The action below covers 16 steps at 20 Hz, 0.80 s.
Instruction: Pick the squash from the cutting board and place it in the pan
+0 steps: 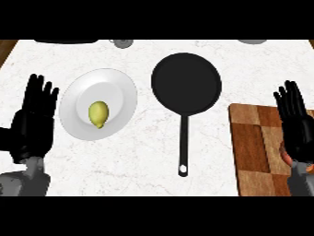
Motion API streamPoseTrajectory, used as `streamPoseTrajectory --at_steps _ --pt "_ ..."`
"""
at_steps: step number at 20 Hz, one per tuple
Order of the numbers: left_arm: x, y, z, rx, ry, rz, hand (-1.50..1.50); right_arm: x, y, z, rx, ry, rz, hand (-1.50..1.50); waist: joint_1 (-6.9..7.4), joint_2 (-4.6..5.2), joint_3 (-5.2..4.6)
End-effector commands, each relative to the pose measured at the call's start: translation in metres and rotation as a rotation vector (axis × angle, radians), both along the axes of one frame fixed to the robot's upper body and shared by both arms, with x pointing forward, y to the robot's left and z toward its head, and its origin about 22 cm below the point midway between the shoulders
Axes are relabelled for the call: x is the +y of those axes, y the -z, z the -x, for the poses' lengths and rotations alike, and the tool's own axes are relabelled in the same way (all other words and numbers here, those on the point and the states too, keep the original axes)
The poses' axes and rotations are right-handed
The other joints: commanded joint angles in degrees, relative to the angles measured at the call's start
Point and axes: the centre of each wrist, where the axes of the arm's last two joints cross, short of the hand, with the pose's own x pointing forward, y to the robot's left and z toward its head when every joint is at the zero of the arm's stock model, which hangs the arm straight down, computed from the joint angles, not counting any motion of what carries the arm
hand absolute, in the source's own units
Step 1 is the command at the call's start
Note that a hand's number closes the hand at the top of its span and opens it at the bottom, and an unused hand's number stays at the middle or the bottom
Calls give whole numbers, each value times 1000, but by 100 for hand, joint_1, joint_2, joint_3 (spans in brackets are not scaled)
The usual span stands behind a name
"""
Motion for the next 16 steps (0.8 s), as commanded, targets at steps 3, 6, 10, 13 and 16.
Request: streamPoseTrajectory --at_steps 3,6,10,13,16 --pt "17 60 40 220 10 21 0 -59 -3 21 64 -132 -26 150 -129 -88 15" --pt "14 82 49 380 27 -20 0 -102 -18 34 106 -259 -34 150 -207 -86 22" --pt "2 96 51 395 23 -11 0 -94 4 81 -67 -23 399 -150 -460 -125 12" --pt "3 104 68 399 42 -18 0 -85 18 137 -113 -3 401 -150 -354 -128 14" --pt "20 112 60 385 54 -5 0 -71 22 159 -84 121 496 -150 -288 -96 5"
